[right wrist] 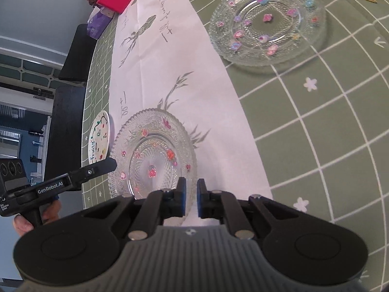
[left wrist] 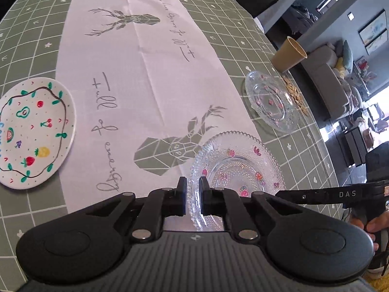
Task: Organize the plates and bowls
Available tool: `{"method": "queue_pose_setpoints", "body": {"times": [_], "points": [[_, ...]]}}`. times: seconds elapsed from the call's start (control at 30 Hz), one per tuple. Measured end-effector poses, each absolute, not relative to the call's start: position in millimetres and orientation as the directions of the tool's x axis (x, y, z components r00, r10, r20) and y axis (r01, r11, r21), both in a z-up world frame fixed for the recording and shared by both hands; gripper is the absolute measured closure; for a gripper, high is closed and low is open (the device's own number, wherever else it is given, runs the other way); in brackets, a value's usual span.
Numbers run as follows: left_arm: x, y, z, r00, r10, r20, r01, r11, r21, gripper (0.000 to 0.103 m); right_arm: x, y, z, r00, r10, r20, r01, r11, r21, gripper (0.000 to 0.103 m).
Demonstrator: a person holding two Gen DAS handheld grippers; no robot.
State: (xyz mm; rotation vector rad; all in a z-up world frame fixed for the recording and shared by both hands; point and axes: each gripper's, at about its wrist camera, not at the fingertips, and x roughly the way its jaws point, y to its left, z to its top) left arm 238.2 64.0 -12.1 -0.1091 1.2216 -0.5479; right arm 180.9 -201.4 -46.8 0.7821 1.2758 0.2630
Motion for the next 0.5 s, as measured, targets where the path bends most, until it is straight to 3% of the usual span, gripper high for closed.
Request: {"method": "queue_pose_setpoints", "body": {"times": [0.5], "points": [[206.2,6.5,-30.9,0.104,-0.337,-0.936,0.453,0.854,-0.257,0.093,134.1,-228.2,-57.2,0.235,0.566,-0.791,0.265,0.745,0.612,0.094]]}}
